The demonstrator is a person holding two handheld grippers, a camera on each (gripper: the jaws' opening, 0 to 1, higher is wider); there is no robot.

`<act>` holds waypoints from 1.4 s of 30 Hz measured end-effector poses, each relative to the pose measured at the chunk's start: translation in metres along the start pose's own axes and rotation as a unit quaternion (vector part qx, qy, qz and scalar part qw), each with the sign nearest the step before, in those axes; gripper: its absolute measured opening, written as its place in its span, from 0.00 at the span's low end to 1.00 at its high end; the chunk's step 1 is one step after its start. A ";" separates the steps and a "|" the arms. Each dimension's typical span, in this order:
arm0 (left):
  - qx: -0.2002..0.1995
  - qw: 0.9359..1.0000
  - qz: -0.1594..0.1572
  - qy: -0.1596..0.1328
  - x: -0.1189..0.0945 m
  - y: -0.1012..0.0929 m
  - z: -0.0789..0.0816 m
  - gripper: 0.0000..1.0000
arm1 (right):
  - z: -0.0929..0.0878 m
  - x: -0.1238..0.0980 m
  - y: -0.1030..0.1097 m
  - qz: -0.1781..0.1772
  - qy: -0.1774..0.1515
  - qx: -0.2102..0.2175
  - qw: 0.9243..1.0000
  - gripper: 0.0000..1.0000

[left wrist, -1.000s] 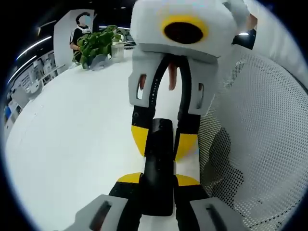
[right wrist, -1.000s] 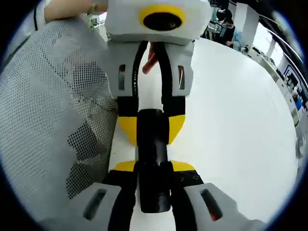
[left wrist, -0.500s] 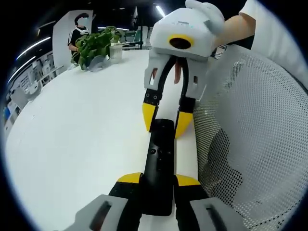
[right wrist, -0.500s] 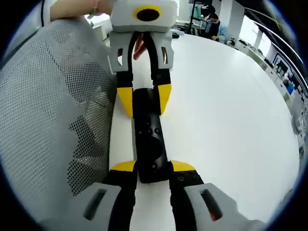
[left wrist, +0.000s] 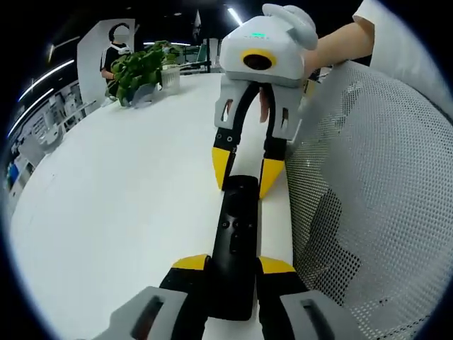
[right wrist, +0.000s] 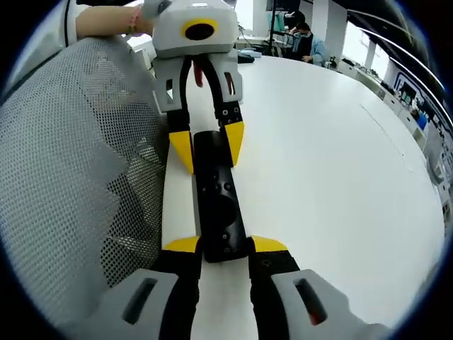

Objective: Press the specified remote control buttons in sequence, fully releasing each button before pressing the next.

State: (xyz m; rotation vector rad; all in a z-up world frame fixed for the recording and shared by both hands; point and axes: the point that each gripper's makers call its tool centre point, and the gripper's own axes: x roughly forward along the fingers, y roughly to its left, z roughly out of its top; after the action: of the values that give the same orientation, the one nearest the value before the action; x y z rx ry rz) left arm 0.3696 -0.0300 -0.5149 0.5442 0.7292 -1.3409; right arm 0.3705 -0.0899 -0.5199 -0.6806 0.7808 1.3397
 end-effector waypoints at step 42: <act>-0.158 0.868 0.359 -0.306 -0.204 0.014 0.075 1.00 | 0.003 0.001 -0.002 0.007 0.000 0.031 0.999 0.25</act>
State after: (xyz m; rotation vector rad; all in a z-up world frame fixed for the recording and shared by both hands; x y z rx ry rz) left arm 0.3807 0.0542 -0.3140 0.0738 0.1609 -0.6009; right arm 0.3733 -0.0873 -0.5185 -0.6276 0.8259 1.3231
